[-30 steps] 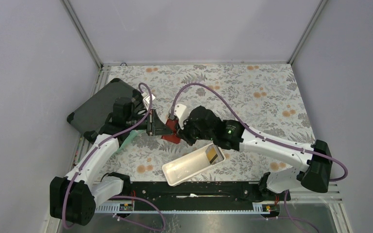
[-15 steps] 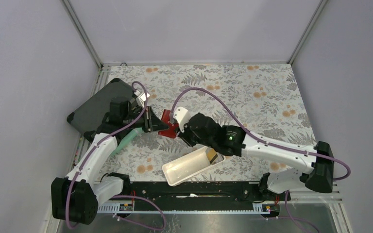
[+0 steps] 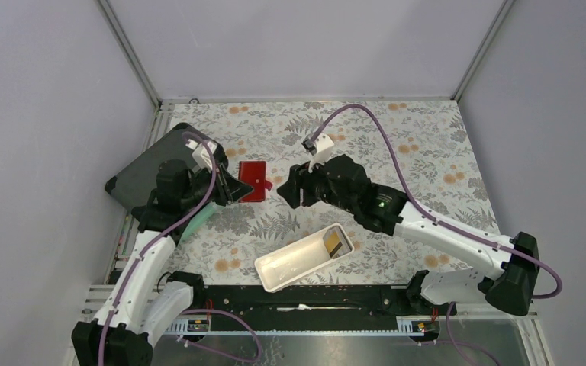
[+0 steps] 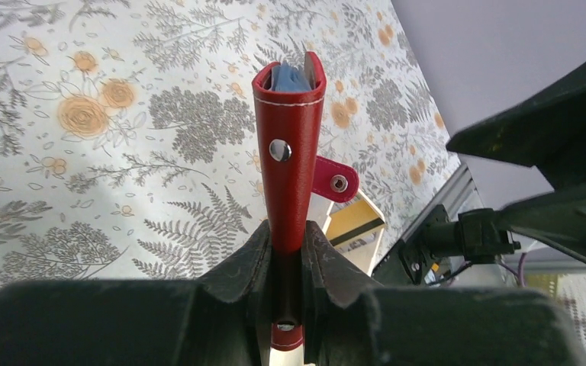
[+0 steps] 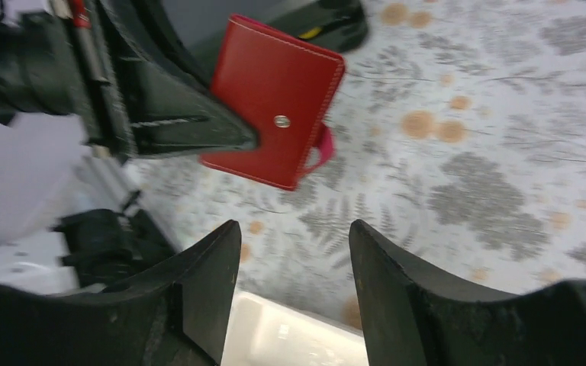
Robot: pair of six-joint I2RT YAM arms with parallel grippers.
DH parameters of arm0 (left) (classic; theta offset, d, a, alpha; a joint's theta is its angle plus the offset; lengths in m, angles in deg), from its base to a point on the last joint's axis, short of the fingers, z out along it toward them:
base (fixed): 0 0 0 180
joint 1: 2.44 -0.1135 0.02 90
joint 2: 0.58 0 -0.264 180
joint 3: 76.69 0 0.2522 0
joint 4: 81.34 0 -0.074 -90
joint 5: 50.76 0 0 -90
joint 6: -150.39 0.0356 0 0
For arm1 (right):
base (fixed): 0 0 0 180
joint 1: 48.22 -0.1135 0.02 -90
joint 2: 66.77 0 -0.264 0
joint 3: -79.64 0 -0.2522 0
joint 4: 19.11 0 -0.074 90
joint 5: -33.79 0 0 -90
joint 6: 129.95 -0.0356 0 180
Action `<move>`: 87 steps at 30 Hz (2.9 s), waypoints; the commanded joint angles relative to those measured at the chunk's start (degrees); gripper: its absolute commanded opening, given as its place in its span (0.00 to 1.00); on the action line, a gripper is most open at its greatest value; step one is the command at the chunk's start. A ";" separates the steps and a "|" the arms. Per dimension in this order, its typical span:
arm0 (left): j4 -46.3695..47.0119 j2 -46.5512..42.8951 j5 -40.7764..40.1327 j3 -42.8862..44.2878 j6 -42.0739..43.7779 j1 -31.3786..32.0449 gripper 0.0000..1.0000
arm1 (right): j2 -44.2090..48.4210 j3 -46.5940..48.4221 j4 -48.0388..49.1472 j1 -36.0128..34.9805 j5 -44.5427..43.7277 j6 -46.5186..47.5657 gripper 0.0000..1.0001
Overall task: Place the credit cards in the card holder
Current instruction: Open the card holder at the center of the board.
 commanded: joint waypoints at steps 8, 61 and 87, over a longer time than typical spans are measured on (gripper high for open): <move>5.00 -5.05 -5.24 -1.10 -0.34 -0.10 0.00 | -8.49 0.24 22.66 0.83 20.54 -22.44 0.48; 34.17 -6.82 17.11 -7.67 -14.43 -0.01 0.00 | -1.84 -8.98 30.57 15.43 47.36 -17.82 0.45; 45.37 -2.92 22.25 -9.78 -22.47 1.54 0.00 | -7.94 -7.25 42.03 15.43 52.91 -23.41 0.42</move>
